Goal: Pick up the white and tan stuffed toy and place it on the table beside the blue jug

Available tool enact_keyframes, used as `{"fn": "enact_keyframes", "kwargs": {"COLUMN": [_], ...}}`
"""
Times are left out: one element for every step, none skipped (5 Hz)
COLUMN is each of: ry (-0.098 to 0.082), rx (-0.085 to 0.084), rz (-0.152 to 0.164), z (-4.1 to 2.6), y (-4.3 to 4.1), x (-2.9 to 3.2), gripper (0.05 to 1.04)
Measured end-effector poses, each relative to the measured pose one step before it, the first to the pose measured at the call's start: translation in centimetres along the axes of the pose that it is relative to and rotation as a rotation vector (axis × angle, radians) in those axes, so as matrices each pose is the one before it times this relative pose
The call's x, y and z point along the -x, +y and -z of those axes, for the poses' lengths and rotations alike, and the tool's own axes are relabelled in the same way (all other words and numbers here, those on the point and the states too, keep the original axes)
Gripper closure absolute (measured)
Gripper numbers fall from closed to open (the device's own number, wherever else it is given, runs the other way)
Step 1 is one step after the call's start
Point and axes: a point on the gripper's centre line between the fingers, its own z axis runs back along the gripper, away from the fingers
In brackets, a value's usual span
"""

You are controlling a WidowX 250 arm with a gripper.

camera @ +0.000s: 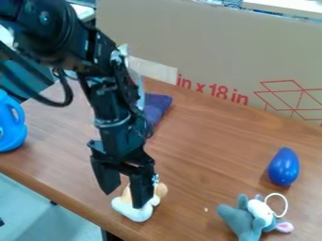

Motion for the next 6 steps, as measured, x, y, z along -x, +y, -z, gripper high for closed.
{"fn": "enact_keyframes", "kwargs": {"ry": [0.0044,-0.0091,-0.0211,0.0001,-0.0236,-0.0072], "rx": [-0.0012,-0.0107,-0.0126,-0.0032,0.004,0.0005], "rz": [-0.0233,-0.0039,-0.0172,-0.0209,0.0135,0.0171], "z": [1.012,0.026,-0.363,-0.116,-0.909,-0.372], "y": [0.165,-0.174,0.552,0.531,0.073,0.092], "x": [-0.088,0.371,0.517,0.076,-0.008,-0.328], "gripper": [0.118,0.396,0.663,0.847,0.958,0.999]}}
